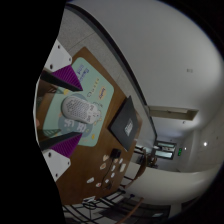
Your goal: Arrange mouse
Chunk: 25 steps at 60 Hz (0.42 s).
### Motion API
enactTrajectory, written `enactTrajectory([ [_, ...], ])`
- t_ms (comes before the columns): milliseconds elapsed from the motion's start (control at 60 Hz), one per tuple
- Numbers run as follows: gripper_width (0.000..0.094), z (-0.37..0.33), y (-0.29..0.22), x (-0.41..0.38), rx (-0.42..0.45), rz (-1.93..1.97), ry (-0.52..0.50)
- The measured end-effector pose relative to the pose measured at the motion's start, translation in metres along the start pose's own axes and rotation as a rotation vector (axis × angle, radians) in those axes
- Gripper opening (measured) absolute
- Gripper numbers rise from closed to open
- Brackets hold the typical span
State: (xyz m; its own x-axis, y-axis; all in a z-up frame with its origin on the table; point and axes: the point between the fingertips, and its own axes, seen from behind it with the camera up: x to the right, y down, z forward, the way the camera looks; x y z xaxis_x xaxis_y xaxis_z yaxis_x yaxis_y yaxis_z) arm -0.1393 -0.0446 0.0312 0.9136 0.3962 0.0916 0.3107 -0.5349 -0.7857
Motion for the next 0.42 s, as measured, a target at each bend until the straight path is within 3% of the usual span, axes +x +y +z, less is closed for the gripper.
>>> enactTrajectory([
  [233, 0.0817, -0.083, 0.020, 0.023, 0.069, 0.175, -0.075],
  [417, 0.0837, -0.109, 0.045, 0.072, 0.083, 0.268, -0.058],
])
